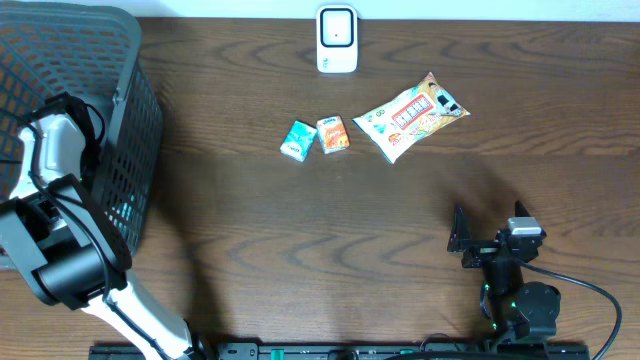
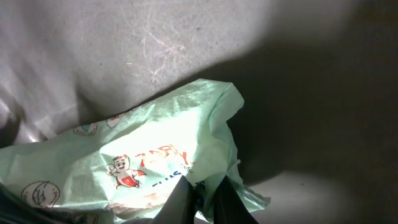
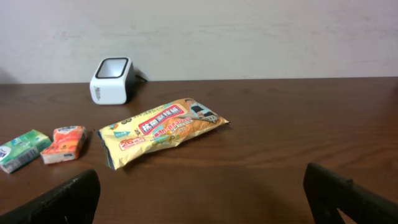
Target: Scan the item barcode
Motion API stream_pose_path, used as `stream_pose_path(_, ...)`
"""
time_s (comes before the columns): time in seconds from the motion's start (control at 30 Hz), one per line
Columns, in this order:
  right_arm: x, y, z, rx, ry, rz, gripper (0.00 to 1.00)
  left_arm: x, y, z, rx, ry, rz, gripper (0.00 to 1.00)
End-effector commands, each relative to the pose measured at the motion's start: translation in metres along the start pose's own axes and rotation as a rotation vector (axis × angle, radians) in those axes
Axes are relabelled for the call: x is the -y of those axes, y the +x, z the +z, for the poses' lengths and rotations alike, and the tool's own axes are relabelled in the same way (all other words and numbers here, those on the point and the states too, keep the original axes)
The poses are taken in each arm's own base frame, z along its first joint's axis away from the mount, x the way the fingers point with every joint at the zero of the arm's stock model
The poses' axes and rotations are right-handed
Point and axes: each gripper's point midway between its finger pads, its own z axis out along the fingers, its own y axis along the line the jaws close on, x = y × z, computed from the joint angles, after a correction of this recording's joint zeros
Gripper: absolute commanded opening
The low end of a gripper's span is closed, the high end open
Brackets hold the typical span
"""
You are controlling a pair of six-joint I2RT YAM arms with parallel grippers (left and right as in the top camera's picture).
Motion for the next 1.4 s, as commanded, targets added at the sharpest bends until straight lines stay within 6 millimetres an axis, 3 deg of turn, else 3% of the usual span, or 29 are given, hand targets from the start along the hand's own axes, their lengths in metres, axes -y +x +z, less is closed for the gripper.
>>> stream_pose_path(0.0, 0.003, 0.001, 0.0, -0.002, 0.011, 0.01, 0.99, -0.002, -0.012, -0.01, 0.018, 0.029, -0.02, 0.07)
stream_pose_path(0.17, 0.003, 0.001, 0.0, -0.002, 0.011, 0.01, 0.99, -0.011, -0.032, -0.053, 0.119, 0.125, -0.08, 0.07)
stream_pose_path(0.37, 0.003, 0.001, 0.0, -0.002, 0.011, 0.011, 0.99, -0.036, -0.044, -0.131, 0.332, 0.262, -0.153, 0.07)
stream_pose_path(0.57, 0.003, 0.001, 0.0, -0.002, 0.011, 0.01, 0.99, -0.046, -0.032, -0.223, 0.577, 0.486, -0.165, 0.07)
stream_pose_path(0.67, 0.003, 0.001, 0.0, -0.002, 0.011, 0.011, 0.99, -0.052, -0.021, -0.26, 0.678, 0.574, -0.161, 0.08)
stream_pose_path(0.77, 0.003, 0.001, 0.0, -0.002, 0.011, 0.01, 0.99, -0.06, -0.012, -0.278, 0.729, 0.602, -0.164, 0.09)
stream_pose_path(0.8, 0.003, 0.001, 0.0, -0.002, 0.011, 0.011, 0.99, -0.062, -0.011, -0.278, 0.731, 0.6, -0.165, 0.17)
stream_pose_path(0.93, 0.003, 0.001, 0.0, -0.002, 0.011, 0.01, 0.99, -0.057, -0.015, -0.263, 0.69, 0.574, -0.163, 0.71)
stream_pose_path(0.97, 0.003, 0.001, 0.0, -0.002, 0.011, 0.01, 0.99, -0.054, -0.018, -0.255, 0.67, 0.559, -0.153, 0.78)
stream_pose_path(1.1, 0.003, 0.001, 0.0, -0.002, 0.011, 0.01, 0.99, -0.043, -0.028, -0.213, 0.546, 0.482, -0.138, 0.9)
stream_pose_path(1.37, 0.003, 0.001, 0.0, -0.002, 0.011, 0.01, 0.99, -0.024, -0.035, -0.117, 0.248, 0.309, -0.129, 0.92)
